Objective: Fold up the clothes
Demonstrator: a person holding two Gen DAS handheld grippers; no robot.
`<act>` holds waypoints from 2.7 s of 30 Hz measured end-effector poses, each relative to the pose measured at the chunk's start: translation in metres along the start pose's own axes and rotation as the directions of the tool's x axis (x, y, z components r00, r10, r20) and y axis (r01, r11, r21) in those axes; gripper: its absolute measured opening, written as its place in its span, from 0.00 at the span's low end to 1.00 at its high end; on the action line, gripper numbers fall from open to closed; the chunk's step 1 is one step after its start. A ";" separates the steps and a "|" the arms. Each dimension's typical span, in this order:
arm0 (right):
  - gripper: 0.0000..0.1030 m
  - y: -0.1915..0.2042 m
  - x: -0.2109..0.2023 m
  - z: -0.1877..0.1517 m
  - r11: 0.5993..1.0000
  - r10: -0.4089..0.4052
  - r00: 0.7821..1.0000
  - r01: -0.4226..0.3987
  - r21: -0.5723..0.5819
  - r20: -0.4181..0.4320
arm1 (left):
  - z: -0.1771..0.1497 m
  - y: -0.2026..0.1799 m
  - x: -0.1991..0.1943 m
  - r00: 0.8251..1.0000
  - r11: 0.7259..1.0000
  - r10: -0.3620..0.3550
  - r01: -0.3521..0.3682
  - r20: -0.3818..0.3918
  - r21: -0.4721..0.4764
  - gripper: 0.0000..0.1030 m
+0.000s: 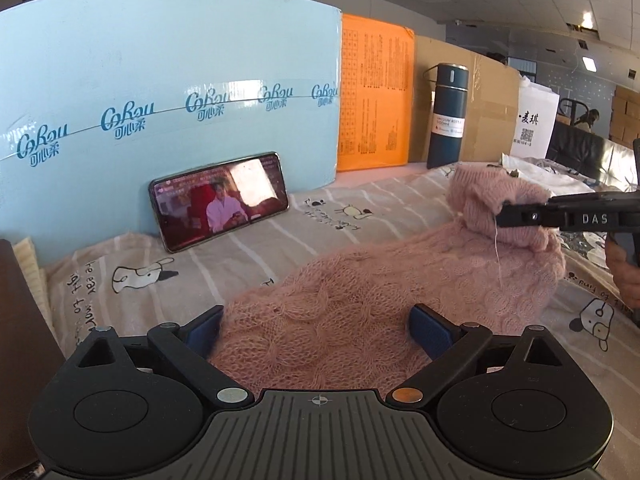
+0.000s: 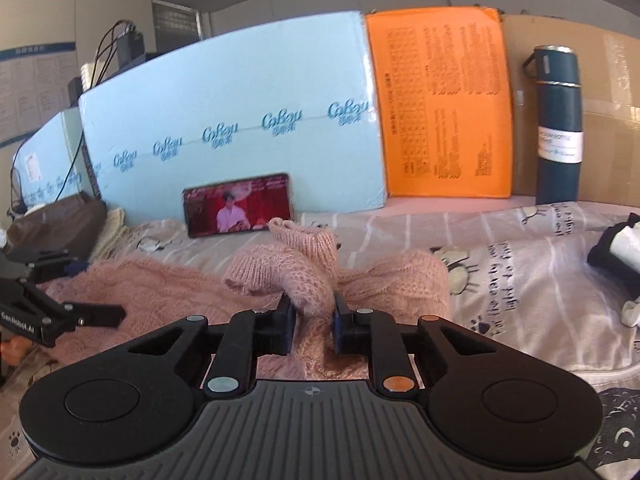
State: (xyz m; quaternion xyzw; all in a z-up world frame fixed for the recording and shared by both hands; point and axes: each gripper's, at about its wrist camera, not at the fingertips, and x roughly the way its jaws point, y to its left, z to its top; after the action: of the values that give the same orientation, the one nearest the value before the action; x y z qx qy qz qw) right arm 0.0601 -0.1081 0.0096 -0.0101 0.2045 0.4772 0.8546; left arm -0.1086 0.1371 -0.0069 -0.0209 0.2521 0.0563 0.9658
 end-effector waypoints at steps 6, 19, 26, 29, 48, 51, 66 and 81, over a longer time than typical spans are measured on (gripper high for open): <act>0.16 -0.040 -0.027 0.009 0.984 -0.144 0.979 0.126 0.130 0.143 | 0.000 -0.005 -0.005 0.999 1.000 0.005 -0.006 0.042 0.017 0.61; 0.23 -0.100 -0.038 -0.001 0.884 -0.384 0.918 0.336 0.326 0.093 | -0.004 -0.014 -0.018 0.994 0.998 0.031 -0.037 0.104 0.057 0.32; 0.69 -0.110 -0.031 -0.010 0.767 -0.603 0.797 0.564 0.305 0.040 | -0.006 -0.023 -0.016 0.993 0.993 0.065 -0.074 0.094 0.092 0.33; 0.84 -0.101 -0.039 -0.011 0.781 -0.602 0.790 0.550 0.296 0.119 | -0.007 -0.022 -0.018 0.993 0.994 0.063 -0.071 0.100 0.078 0.33; 0.89 0.075 0.048 0.014 0.708 0.335 0.917 -0.397 -0.584 -0.218 | -0.027 -0.060 -0.062 0.986 0.979 0.019 -0.052 0.168 0.196 0.15; 0.82 0.100 0.061 0.013 0.638 0.365 0.885 -0.464 -0.615 -0.289 | -0.028 -0.058 -0.062 0.986 0.981 0.014 -0.046 0.168 0.188 0.15; 0.12 0.107 -0.044 -0.007 0.698 0.462 0.882 -0.427 -0.575 -0.093 | -0.032 -0.055 -0.112 0.940 0.984 -0.099 0.043 0.327 0.174 0.15; 0.10 0.114 -0.104 -0.081 0.758 0.450 0.869 -0.494 -0.426 -0.207 | -0.072 -0.078 -0.129 0.977 0.934 -0.211 0.190 0.036 0.302 0.19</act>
State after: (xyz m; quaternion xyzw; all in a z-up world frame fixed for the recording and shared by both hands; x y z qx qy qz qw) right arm -0.1081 -0.1474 -0.0068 -0.1848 0.1192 0.7109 0.6680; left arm -0.2463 0.0416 -0.0060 0.1005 0.2214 -0.0802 0.9667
